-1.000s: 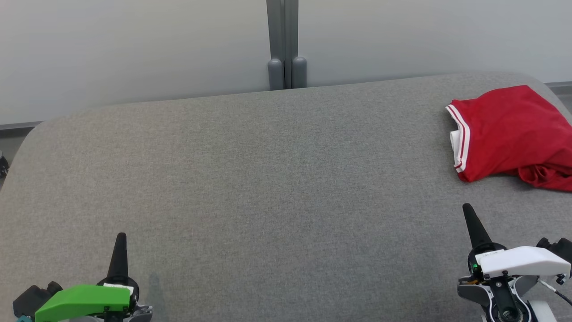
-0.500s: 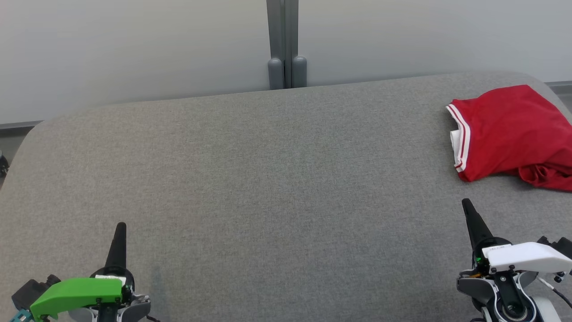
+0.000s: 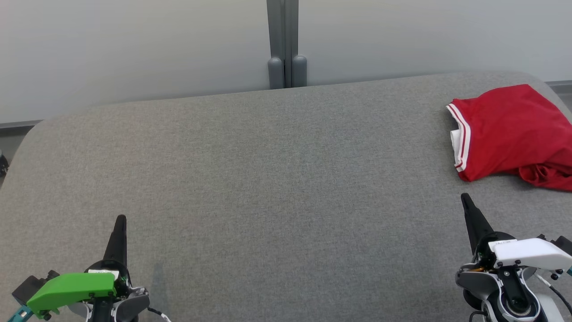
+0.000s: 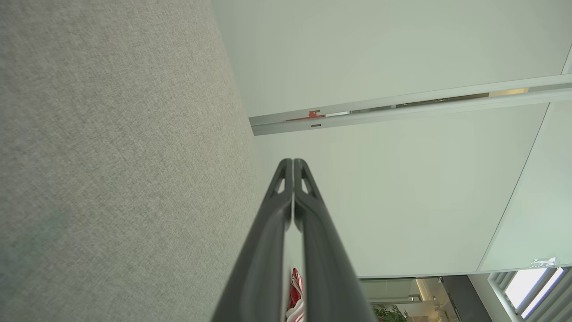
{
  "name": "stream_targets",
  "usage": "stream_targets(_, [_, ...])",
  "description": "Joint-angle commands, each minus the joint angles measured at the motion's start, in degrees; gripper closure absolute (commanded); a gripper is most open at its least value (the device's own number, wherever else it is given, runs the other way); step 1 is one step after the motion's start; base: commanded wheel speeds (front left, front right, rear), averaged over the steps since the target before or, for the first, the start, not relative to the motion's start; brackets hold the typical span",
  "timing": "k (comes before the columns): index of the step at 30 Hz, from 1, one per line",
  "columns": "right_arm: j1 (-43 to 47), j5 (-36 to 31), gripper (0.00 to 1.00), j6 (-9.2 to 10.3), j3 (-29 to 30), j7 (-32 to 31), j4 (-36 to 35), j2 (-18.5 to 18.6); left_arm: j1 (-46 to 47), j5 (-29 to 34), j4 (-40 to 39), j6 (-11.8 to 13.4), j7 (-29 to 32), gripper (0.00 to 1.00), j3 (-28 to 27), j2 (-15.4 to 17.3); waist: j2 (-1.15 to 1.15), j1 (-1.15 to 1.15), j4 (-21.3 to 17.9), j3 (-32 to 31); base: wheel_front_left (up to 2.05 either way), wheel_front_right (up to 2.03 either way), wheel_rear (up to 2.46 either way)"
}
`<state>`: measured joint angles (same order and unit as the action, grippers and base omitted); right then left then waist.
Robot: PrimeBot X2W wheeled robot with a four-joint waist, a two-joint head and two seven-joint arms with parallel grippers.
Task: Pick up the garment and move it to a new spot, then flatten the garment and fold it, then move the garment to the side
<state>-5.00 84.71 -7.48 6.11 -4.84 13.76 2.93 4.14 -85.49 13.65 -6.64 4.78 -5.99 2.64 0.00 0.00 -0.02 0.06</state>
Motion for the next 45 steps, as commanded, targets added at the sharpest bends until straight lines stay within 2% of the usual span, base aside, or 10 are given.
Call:
stream_targets(1, [-0.8, 1.3, 1.00, -0.03, 0.2, -0.3, 0.1, 0.0, 1.4, -1.2, 0.1, -0.5, 0.3, 1.00, -0.3, 0.4, 0.00, 0.00, 0.0, 0.0, 0.00, 0.00, 0.00])
stream_targets(17, [-1.5, 8.1, 1.00, -0.02, 0.5, -1.9, 0.4, -0.1, 2.7, -7.3, 0.5, -1.1, 2.0, 1.00, -0.7, 0.4, 0.00, 0.00, 0.0, 0.1, 0.00, 0.00, 0.00])
stream_targets(45, [-1.4, 7.9, 1.00, -0.02, 0.5, -1.9, 0.3, 0.0, 2.5, -7.0, 0.5, -1.0, 2.0, 1.00, -0.6, 0.4, 0.00, 0.00, 0.0, 0.1, 0.00, 0.00, 0.00])
